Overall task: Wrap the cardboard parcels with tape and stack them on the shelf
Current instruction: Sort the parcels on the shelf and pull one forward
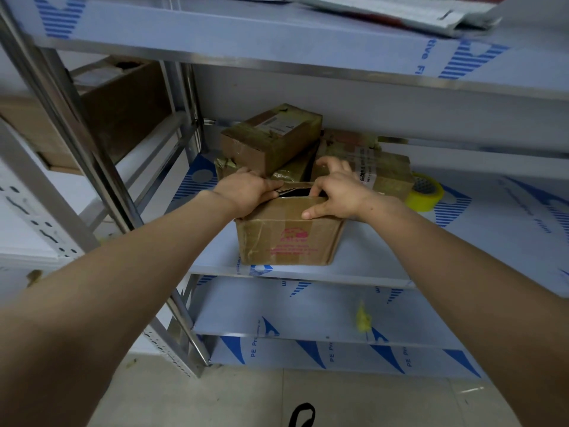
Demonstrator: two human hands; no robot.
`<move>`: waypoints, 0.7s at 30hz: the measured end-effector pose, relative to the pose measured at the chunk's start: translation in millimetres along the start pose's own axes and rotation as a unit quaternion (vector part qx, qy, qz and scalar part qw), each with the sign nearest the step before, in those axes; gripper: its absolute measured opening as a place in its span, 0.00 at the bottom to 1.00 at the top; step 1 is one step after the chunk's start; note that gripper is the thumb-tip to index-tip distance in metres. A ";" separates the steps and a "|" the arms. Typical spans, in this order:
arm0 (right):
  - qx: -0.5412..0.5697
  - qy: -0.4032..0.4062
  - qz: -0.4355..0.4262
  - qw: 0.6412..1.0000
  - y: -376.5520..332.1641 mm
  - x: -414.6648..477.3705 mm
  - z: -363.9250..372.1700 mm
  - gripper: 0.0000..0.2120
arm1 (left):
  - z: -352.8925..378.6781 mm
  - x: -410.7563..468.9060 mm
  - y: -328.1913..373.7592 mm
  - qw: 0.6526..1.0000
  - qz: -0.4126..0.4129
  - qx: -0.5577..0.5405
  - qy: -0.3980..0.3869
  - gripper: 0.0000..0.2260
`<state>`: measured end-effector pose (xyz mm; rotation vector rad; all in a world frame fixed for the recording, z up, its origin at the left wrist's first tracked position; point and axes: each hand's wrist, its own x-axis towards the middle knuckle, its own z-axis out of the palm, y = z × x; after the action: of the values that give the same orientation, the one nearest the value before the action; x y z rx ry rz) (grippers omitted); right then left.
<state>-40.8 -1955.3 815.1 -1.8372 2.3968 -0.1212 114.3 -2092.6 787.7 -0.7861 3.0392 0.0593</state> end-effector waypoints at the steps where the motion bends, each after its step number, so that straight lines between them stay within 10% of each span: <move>1: 0.012 0.009 0.002 1.000 0.7 -0.2 0.9 0.22 | -0.2 -0.4 0.0 1.000 -0.001 -0.005 -0.003 0.20; 21: 0.089 0.023 0.024 0.995 7.0 -2.4 12.0 0.23 | -15.6 0.4 -4.0 0.960 -0.042 -0.270 -0.062 0.15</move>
<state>-45.2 -1951.1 802.4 -1.7137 2.3717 -0.3651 116.0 -2096.9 803.1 -0.8838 2.8802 0.9310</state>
